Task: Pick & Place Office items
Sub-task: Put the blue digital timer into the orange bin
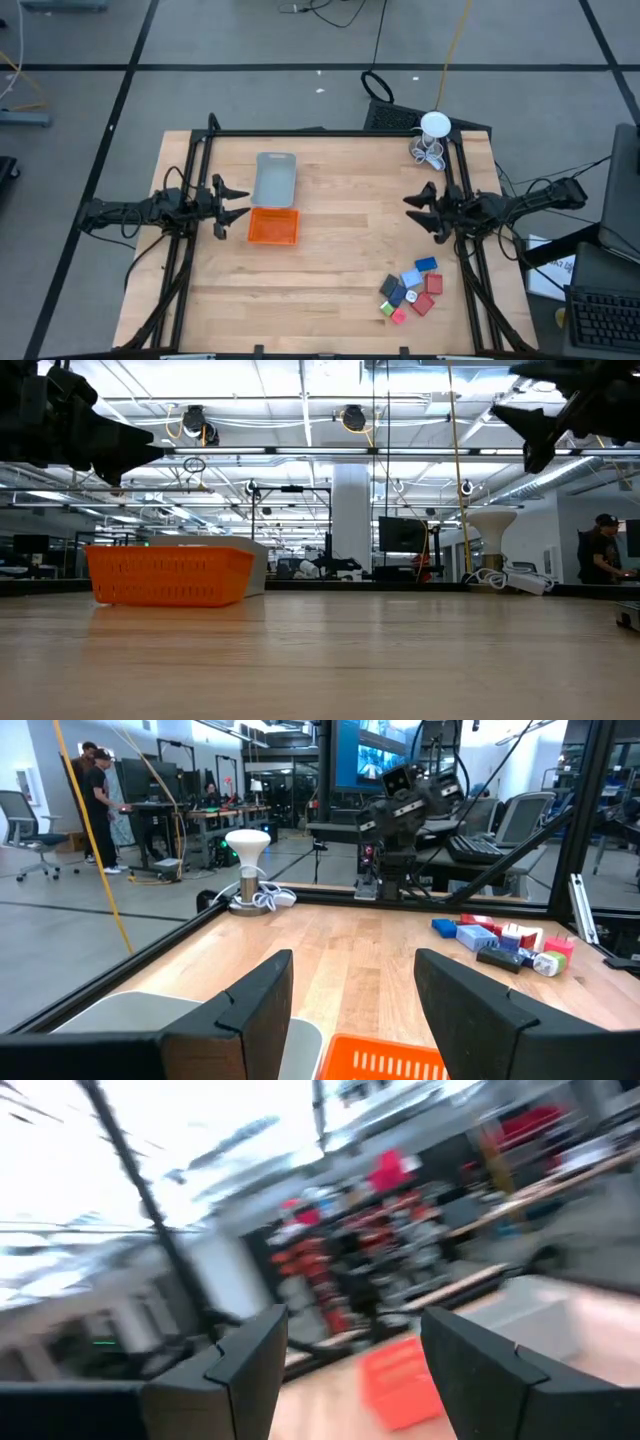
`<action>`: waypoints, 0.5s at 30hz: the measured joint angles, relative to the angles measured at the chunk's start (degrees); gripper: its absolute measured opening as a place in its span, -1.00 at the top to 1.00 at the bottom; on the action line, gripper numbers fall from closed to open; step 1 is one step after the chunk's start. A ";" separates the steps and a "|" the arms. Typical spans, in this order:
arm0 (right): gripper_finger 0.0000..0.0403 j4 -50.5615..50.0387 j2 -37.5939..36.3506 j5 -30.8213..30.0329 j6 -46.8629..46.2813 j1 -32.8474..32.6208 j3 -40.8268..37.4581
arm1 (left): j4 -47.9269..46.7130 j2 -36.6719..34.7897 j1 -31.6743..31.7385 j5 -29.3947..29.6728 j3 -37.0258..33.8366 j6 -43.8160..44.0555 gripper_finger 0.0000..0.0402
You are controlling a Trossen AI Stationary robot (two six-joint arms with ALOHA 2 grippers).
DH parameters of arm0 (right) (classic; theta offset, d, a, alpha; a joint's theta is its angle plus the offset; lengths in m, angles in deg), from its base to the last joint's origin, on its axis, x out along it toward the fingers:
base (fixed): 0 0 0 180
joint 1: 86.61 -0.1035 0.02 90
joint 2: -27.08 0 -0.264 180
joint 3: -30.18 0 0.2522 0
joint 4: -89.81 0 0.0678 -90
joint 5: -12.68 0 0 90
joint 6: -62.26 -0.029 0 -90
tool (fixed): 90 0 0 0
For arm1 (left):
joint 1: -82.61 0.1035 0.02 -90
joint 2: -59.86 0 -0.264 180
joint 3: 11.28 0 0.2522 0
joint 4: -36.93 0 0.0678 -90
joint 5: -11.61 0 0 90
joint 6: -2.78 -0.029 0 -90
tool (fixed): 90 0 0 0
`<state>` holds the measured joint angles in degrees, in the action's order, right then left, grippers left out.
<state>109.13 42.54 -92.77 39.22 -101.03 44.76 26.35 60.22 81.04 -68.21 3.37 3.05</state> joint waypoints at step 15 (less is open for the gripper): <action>-0.51 15.41 21.70 8.37 3.67 -20.49 6.72 | 0.01 0.00 -0.01 -0.02 0.00 0.00 -0.07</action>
<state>124.53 64.25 -84.40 42.89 -121.52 51.49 26.36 60.22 81.03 -68.23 3.37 3.05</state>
